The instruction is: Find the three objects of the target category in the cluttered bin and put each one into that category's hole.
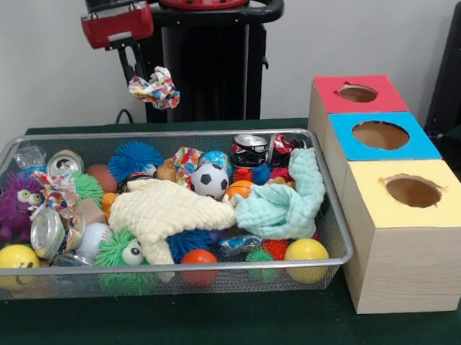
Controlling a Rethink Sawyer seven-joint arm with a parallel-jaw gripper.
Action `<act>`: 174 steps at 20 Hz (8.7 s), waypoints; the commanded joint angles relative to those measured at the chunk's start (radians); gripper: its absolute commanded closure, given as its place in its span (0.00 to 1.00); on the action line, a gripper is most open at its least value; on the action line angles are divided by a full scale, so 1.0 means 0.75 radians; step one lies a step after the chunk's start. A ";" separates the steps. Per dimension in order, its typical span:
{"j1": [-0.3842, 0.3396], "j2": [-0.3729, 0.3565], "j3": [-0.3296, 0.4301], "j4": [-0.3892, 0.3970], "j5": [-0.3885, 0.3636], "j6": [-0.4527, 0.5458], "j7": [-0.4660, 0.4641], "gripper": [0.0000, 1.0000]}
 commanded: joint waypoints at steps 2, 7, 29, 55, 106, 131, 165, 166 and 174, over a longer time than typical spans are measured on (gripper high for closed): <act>0.000 -0.027 0.028 0.069 -0.025 0.100 0.023 1.00; 0.023 -0.006 -0.015 0.063 -0.061 0.072 0.042 1.00; 0.146 -0.053 0.022 -0.059 0.106 0.219 0.034 1.00; 0.117 -0.048 0.201 -0.216 0.127 0.153 -0.017 1.00; 0.643 -0.195 -0.306 -0.107 0.165 -0.104 0.373 0.00; 1.013 0.095 -0.745 -0.151 0.343 -0.557 0.288 0.00; 1.303 0.724 -1.068 -0.336 0.516 -1.322 0.240 0.00; 1.307 0.720 -1.069 -0.338 0.519 -1.310 0.234 0.00; 1.342 0.692 -1.072 -0.366 0.544 -1.350 0.217 0.00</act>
